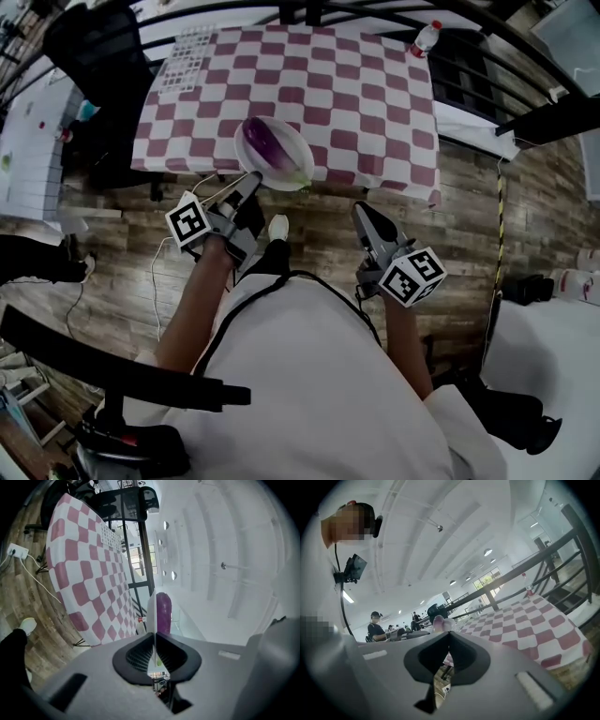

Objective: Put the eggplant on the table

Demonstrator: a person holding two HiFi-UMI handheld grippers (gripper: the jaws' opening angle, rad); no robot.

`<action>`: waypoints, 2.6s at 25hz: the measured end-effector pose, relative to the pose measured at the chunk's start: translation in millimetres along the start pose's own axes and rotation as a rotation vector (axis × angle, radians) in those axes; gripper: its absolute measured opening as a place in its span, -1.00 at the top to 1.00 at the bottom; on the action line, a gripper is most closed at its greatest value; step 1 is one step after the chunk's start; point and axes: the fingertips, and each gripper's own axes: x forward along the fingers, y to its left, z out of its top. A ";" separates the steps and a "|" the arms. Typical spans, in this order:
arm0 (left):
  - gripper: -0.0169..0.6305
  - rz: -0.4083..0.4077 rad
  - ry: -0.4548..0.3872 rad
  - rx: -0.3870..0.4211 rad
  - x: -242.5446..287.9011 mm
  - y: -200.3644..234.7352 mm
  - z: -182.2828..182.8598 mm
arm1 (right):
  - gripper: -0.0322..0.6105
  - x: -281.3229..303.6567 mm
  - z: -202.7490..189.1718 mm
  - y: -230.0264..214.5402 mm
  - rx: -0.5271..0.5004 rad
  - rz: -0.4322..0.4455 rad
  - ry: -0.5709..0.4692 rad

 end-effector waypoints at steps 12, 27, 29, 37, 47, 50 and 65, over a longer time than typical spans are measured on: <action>0.86 -0.004 0.054 -0.018 58.7 11.9 103.8 | 0.88 102.8 38.2 -24.0 -0.004 -0.057 -0.005; 0.87 -0.011 0.101 -0.026 95.9 46.2 199.5 | 0.88 204.1 66.9 -43.8 -0.008 -0.092 -0.016; 0.87 -0.015 0.102 -0.029 98.7 47.8 202.1 | 0.88 207.8 65.6 -44.4 -0.006 -0.092 -0.009; 0.87 -0.013 0.080 -0.036 101.7 54.4 201.4 | 0.88 213.7 66.0 -48.5 -0.005 -0.062 0.015; 0.86 -0.012 -0.007 -0.064 102.7 90.1 194.3 | 0.88 221.5 59.6 -65.4 0.018 0.009 0.101; 0.86 -0.005 -0.019 -0.062 103.6 106.1 194.6 | 0.88 221.4 57.7 -73.9 0.015 0.012 0.126; 0.86 -0.006 -0.027 -0.081 126.3 180.4 207.6 | 0.88 240.1 26.2 -101.2 -0.012 0.012 0.238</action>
